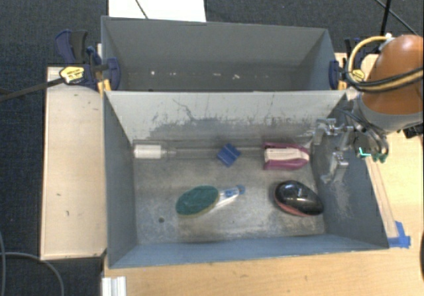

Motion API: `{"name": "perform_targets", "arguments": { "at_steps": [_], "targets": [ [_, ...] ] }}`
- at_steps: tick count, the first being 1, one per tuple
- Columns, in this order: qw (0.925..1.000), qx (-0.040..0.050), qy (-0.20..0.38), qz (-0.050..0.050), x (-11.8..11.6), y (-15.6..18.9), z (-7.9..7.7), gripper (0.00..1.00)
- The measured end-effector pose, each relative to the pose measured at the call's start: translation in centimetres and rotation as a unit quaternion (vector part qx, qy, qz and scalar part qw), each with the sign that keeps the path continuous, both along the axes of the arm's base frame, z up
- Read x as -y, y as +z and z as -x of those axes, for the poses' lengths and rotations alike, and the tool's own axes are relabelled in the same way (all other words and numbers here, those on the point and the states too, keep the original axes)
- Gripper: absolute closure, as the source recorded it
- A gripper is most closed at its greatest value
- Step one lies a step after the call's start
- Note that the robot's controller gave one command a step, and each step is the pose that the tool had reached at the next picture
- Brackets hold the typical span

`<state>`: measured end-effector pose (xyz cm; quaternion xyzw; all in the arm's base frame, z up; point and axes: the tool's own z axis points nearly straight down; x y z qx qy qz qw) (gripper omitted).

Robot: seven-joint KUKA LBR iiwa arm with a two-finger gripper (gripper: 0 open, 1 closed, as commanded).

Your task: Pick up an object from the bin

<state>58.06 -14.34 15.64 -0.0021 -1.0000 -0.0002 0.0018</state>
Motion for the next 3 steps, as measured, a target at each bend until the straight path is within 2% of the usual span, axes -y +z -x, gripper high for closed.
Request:
{"name": "perform_targets", "arguments": {
  "at_steps": [1,2,3],
  "targets": [
    [0.9990,0.0028,0.046,0.001,-1.5,-8.6,6.4,0.00],
    [0.9990,0.0053,0.045,0.001,-3.6,-5.4,7.1,0.00],
    [0.9980,0.0020,-0.062,0.000,-3.0,-5.5,7.9,0.00]
  ]
}}
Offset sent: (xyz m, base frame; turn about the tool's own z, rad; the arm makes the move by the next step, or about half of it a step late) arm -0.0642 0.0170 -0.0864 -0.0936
